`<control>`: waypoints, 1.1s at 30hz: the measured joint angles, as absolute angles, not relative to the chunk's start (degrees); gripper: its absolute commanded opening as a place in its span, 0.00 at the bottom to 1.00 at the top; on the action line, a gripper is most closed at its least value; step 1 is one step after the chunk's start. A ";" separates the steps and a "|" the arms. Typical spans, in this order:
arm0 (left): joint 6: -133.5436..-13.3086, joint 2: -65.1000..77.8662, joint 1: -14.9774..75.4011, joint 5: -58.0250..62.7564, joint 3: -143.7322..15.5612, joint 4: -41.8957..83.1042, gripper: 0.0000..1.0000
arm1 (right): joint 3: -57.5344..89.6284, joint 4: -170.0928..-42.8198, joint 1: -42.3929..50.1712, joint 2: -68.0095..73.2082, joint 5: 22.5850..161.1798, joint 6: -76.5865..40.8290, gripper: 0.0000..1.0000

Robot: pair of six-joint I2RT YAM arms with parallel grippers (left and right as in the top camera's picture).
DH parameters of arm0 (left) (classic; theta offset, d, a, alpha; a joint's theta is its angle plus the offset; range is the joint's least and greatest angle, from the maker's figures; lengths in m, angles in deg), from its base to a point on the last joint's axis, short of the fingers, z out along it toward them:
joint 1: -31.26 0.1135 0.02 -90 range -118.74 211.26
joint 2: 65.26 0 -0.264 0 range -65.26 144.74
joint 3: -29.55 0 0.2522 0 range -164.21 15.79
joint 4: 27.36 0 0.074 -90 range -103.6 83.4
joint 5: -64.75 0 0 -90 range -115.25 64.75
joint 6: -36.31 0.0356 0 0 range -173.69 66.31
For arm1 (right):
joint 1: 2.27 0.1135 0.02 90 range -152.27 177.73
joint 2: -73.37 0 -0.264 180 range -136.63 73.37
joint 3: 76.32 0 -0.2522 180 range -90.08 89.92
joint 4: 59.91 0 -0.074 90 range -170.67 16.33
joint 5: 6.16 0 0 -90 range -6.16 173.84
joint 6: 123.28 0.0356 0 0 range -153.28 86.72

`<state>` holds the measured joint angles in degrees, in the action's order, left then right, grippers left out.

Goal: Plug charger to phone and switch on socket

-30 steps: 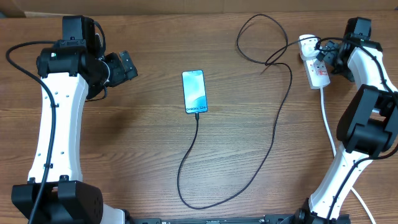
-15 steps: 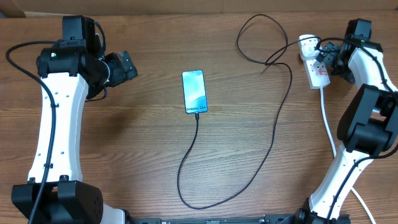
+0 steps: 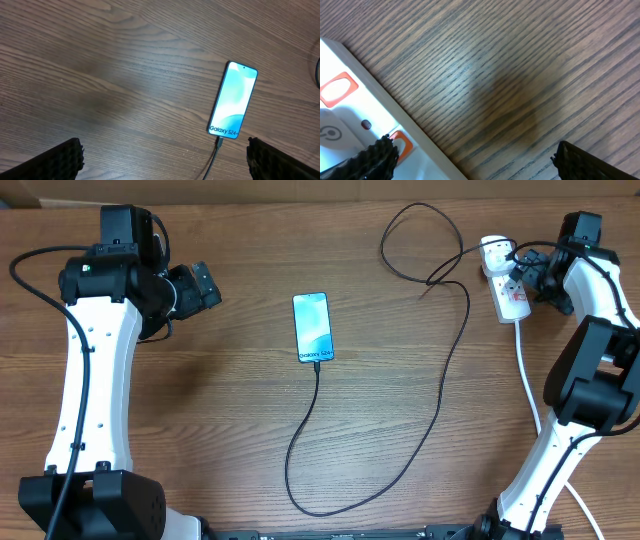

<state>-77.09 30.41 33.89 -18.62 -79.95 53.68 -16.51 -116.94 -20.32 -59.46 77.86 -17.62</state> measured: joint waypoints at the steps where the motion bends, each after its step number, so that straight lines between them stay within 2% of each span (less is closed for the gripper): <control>1: -77.09 30.41 33.89 -18.62 -79.95 53.68 0.99 | -16.53 -116.85 -20.40 -59.46 78.45 -18.29 1.00; 16: -77.09 30.41 33.89 -18.62 -79.95 53.68 0.99 | -16.57 -117.59 -20.67 -59.46 80.88 -21.16 1.00; 26: -77.09 30.41 33.89 -18.60 -79.95 53.71 0.99 | -17.62 -124.89 -20.08 -58.37 83.59 -22.05 1.00; 29: -77.09 30.41 33.89 -18.60 -79.95 53.68 1.00 | -17.62 -126.64 -20.08 -55.03 83.57 -22.40 1.00; 33: -77.09 30.41 33.89 -18.62 -79.95 53.68 1.00 | -17.62 -131.47 -20.08 -43.01 83.59 -22.14 1.00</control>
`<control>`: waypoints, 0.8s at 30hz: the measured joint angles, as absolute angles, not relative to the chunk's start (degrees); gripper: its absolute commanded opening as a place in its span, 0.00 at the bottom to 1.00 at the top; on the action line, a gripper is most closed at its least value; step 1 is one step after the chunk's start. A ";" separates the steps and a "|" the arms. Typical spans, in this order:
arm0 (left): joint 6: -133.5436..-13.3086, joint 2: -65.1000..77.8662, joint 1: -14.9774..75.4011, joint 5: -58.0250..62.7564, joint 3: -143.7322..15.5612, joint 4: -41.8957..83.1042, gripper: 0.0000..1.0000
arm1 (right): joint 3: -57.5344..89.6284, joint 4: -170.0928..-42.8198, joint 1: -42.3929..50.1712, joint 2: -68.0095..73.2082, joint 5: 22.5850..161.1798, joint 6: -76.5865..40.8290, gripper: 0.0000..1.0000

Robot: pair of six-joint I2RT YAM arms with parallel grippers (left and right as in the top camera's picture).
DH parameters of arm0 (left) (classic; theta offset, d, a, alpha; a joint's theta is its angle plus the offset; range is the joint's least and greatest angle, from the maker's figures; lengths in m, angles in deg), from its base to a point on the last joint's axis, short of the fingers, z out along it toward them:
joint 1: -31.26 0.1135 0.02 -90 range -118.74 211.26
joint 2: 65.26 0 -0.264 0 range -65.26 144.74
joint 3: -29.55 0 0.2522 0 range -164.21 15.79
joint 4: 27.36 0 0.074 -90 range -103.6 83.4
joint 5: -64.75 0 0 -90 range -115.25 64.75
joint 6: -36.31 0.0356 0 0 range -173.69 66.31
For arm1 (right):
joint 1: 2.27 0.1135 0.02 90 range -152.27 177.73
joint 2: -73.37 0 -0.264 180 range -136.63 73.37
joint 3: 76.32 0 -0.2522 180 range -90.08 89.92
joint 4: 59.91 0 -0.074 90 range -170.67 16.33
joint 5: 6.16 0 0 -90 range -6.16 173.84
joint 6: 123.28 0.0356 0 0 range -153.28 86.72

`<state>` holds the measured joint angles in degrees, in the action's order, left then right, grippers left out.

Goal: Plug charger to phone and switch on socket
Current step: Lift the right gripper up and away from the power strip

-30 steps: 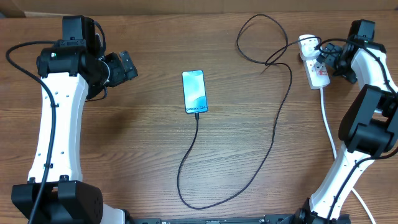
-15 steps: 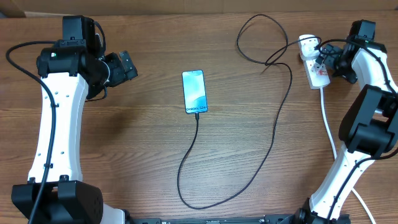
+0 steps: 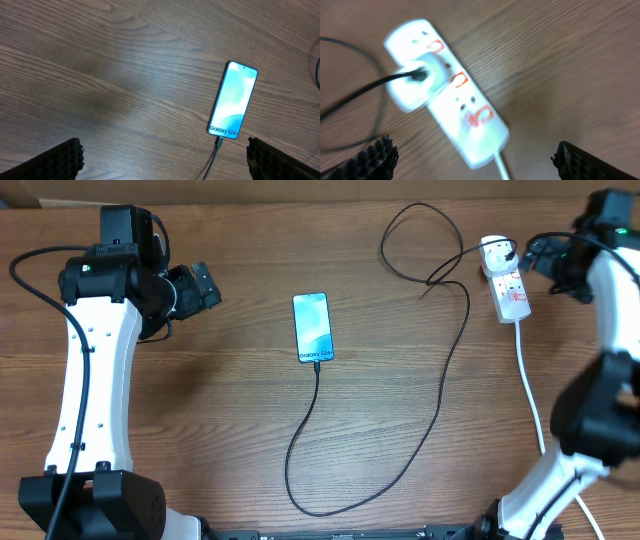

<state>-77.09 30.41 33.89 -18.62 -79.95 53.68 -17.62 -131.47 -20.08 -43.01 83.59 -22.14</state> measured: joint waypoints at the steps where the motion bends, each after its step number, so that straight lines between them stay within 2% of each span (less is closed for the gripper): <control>1: -77.09 30.44 33.89 -18.60 -79.95 53.68 1.00 | -17.62 -132.37 -20.08 -40.86 83.63 -21.94 1.00; 6: -77.09 30.44 33.89 -18.60 -79.95 53.66 1.00 | -18.30 -139.56 -20.08 -22.98 84.53 -18.60 1.00; 14: -77.09 30.44 33.89 -18.57 -79.95 53.68 1.00 | -17.95 -150.03 -20.08 -11.16 89.80 -17.03 1.00; 24: -77.09 30.44 33.89 -18.40 -79.93 53.71 1.00 | -1.06 -152.72 -20.08 7.31 91.65 -16.96 1.00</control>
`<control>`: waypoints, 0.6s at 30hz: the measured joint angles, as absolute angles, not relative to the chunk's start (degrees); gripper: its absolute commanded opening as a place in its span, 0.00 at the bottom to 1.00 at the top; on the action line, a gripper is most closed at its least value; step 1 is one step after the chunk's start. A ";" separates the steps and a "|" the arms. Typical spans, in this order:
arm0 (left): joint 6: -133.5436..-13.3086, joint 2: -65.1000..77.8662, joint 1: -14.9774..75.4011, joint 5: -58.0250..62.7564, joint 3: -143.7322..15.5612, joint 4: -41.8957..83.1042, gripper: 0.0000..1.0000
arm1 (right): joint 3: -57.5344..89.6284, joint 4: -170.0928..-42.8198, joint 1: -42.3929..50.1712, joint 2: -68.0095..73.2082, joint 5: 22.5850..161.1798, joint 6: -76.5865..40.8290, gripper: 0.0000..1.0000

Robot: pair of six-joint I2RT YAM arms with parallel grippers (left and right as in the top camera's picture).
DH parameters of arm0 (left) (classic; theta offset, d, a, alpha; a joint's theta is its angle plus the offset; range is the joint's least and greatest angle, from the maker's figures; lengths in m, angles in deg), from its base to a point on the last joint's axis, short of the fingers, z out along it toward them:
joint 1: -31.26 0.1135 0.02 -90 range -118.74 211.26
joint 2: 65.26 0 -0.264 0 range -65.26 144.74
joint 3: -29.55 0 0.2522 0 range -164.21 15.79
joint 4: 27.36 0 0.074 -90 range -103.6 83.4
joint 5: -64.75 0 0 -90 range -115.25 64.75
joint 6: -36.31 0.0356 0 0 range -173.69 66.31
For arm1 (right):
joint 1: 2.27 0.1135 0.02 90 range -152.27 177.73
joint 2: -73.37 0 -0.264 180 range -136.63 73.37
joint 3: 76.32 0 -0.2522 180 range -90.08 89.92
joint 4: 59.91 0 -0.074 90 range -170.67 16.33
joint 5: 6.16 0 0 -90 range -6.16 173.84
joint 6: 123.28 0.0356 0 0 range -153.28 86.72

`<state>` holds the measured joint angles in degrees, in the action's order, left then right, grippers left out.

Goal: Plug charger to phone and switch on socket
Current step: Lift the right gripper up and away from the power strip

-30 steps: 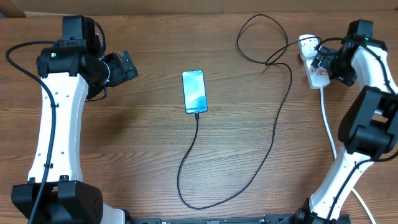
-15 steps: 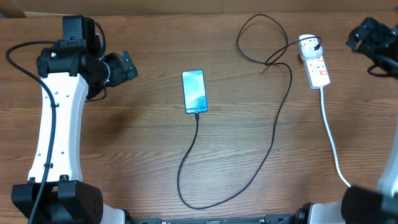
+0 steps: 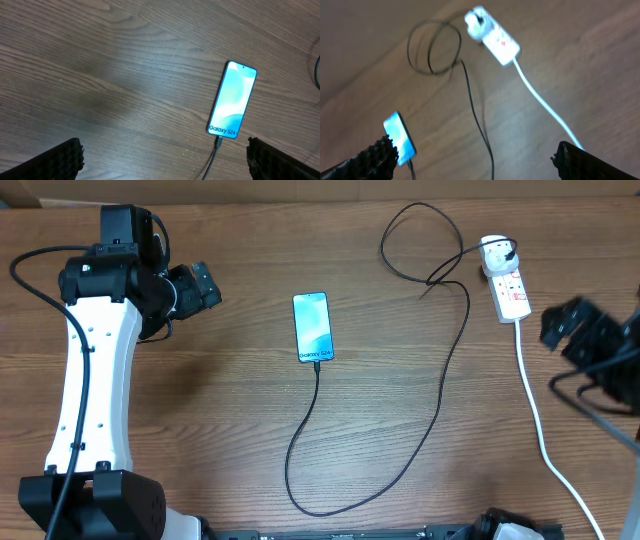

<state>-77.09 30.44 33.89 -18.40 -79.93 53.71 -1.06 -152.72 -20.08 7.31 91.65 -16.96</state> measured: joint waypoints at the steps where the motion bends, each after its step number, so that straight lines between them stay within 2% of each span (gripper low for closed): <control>1: -77.09 30.44 33.89 -18.42 -79.93 53.64 1.00 | 0.63 -153.02 -20.08 8.69 92.33 -16.96 1.00; 7: -77.09 30.44 33.89 -18.42 -79.93 53.68 1.00 | 8.32 -157.81 -20.08 12.90 99.04 -16.96 1.00; 13: -77.09 30.44 33.89 -18.42 -79.93 53.68 1.00 | 9.41 -165.96 -20.08 11.75 101.71 -16.83 1.00; 18: -77.09 30.44 33.89 -18.42 -79.93 53.68 1.00 | 9.44 -167.80 -20.08 10.57 102.12 -16.81 1.00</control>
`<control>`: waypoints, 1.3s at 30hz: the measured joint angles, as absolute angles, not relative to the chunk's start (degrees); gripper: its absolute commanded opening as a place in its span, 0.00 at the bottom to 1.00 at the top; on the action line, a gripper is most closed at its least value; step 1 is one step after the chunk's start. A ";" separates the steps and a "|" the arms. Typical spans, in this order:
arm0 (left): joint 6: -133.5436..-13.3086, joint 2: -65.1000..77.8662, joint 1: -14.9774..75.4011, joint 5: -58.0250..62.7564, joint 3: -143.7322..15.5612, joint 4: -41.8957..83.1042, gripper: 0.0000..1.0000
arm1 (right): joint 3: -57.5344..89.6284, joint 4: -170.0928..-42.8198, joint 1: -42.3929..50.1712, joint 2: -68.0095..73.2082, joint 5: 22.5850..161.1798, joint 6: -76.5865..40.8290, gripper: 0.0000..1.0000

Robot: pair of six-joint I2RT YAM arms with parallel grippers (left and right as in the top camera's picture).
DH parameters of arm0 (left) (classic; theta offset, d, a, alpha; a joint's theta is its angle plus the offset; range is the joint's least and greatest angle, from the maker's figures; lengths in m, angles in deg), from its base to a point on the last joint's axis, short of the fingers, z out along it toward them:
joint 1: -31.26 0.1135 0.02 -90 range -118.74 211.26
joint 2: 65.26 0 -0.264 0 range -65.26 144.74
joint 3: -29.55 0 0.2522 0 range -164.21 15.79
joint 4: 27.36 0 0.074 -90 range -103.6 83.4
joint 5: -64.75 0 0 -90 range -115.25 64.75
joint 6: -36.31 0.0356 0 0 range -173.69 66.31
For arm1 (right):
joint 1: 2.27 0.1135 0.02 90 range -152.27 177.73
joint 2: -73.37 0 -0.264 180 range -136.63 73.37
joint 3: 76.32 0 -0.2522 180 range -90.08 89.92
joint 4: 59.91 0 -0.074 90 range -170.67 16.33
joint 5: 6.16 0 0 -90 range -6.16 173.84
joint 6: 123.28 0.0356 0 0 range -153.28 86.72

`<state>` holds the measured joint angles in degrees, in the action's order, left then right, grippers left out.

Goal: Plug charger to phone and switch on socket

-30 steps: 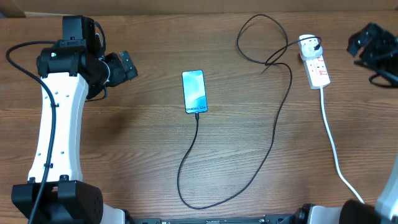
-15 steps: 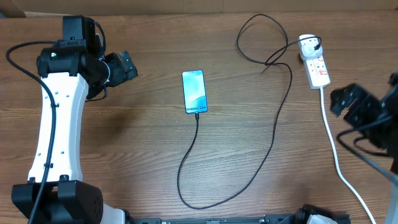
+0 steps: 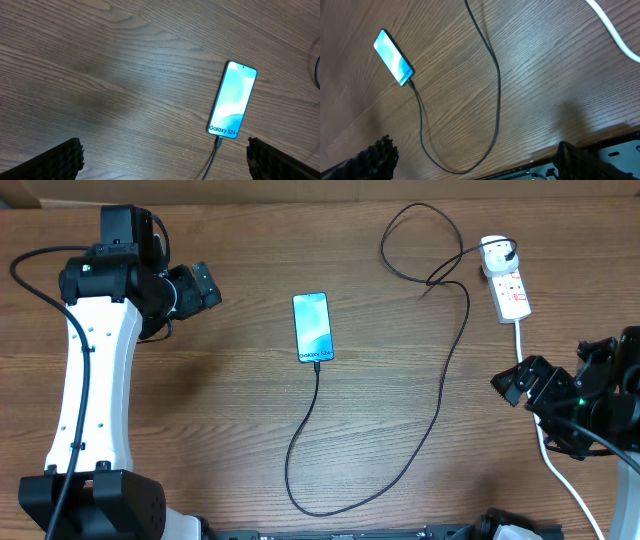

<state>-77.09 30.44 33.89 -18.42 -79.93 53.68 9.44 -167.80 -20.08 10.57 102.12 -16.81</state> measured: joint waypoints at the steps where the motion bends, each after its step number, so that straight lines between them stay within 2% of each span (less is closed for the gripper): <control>1: -77.09 30.44 33.89 -18.42 -79.93 53.68 1.00 | 9.44 -167.78 -20.08 10.24 102.12 -16.79 1.00; 16: -77.09 30.44 33.89 -18.42 -79.93 53.68 1.00 | 9.48 -163.91 -20.08 6.28 102.54 -16.83 1.00; 23: -77.09 30.44 33.89 -18.44 -79.93 53.64 1.00 | 13.52 -150.68 -13.41 8.21 102.41 -22.36 1.00; 28: -77.09 30.44 33.89 -18.42 -79.93 53.68 1.00 | 20.36 -136.04 -2.26 17.43 102.82 -32.33 1.00; 39: -77.09 30.44 33.89 -18.42 -79.93 53.68 1.00 | 32.80 -120.65 -1.11 36.77 102.91 -35.71 1.00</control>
<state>-77.09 30.44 33.89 -18.42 -79.93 53.68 32.80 -120.65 -1.11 36.77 102.91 -35.71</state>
